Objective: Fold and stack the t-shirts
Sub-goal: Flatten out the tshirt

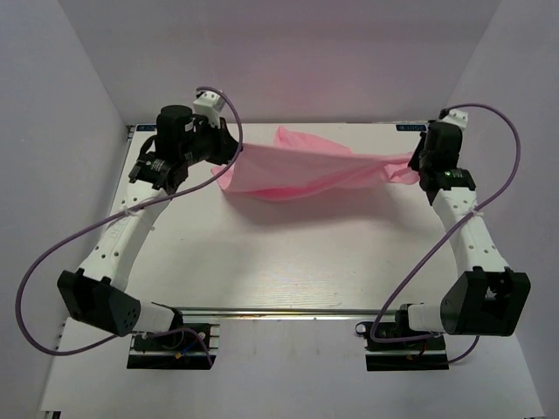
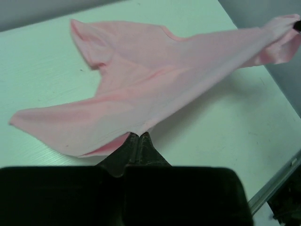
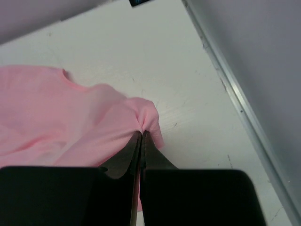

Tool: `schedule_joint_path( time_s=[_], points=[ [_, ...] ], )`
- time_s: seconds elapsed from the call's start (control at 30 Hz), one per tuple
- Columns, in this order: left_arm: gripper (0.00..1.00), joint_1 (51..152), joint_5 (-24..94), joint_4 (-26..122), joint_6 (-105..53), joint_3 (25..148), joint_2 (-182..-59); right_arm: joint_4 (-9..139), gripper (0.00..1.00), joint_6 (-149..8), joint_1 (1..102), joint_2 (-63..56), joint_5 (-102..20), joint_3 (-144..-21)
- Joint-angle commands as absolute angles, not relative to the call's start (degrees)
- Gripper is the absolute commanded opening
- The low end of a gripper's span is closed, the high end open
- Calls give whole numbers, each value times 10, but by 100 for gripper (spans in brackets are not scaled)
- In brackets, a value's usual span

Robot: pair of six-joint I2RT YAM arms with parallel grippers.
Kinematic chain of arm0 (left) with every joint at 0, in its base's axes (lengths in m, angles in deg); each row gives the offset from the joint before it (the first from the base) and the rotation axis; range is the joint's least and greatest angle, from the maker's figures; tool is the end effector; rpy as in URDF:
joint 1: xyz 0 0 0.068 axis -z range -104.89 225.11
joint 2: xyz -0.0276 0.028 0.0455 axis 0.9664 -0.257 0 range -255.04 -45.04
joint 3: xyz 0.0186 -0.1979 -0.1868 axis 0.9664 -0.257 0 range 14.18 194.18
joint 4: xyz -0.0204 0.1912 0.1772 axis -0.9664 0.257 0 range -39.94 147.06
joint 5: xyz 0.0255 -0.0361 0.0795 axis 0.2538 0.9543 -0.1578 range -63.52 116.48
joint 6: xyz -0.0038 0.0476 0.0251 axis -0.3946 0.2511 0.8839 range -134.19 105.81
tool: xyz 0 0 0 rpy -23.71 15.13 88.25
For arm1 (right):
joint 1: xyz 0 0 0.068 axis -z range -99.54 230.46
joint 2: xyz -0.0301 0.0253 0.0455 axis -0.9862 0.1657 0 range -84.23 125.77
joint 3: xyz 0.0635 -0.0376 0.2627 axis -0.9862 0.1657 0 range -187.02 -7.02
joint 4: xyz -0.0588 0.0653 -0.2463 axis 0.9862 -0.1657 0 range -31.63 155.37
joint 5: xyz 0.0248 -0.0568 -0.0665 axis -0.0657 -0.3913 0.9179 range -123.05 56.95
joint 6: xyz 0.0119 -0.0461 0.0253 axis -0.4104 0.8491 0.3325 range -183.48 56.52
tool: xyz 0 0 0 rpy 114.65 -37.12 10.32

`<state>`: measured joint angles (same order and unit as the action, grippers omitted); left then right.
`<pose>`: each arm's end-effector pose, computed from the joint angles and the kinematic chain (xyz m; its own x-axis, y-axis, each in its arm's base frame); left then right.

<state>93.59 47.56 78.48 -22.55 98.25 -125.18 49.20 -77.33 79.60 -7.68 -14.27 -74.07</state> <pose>0.2925 -0.1113 0.4058 -0.4771 0.0165 -0.8787 0.5427 0.7920 -0.2797 0.3074 -0.0068 0.3423 -0.3546 0.2213 -0.9084 0.3717 0.9249 0.0802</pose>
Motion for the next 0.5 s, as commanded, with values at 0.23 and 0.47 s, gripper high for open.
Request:
schedule_joint_path(
  time_s=[0.23, 0.47],
  points=[
    [0, 927, 347, 792, -232, 1078, -1165, 515, 0, -691, 814, -164, -142, -930],
    [0, 927, 310, 811, -200, 1186, -1154, 513, 0, -638, 813, -225, -227, -1030]
  ],
)
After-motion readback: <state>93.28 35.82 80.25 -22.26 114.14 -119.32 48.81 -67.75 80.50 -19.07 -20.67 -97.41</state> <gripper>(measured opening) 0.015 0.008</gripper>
